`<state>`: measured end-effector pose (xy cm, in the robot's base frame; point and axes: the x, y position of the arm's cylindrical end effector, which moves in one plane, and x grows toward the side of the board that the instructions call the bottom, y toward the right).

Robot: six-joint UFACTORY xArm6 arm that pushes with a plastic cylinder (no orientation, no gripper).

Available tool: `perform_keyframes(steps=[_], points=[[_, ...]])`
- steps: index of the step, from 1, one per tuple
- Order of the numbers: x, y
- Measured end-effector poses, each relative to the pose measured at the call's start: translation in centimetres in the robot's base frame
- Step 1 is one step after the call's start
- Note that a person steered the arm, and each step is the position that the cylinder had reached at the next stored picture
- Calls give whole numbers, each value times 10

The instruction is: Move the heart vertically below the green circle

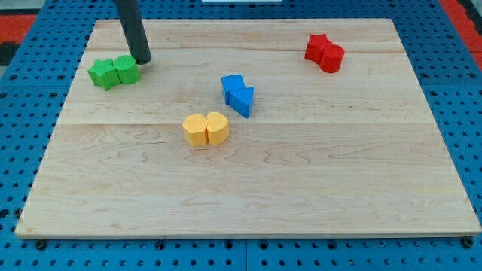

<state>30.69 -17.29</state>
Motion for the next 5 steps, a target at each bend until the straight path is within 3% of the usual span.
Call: perform_keyframes(steps=[1,2,3,4,5], points=[[37,44],[111,85],[131,165],[134,205],[189,235]])
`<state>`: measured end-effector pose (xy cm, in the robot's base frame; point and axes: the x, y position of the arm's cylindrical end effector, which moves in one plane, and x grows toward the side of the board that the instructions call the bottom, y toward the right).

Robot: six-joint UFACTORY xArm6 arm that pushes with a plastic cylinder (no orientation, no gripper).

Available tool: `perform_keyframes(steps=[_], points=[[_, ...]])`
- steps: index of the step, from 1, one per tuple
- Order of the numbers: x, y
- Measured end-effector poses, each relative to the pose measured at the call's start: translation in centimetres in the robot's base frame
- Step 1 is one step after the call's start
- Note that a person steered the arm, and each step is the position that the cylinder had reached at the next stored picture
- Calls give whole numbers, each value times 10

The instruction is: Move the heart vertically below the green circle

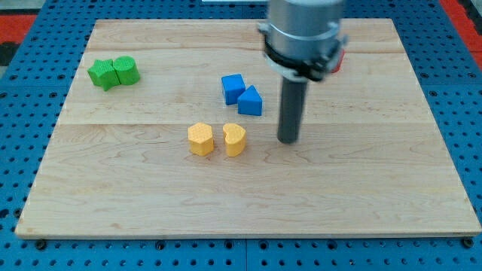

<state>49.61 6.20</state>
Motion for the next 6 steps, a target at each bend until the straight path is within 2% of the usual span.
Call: perform_keyframes(steps=[1,2,3,4,5,6], points=[[-5,-79],[-35,-105],[-39,-111],[-59,-97],[-61,-207],[-52,-200]])
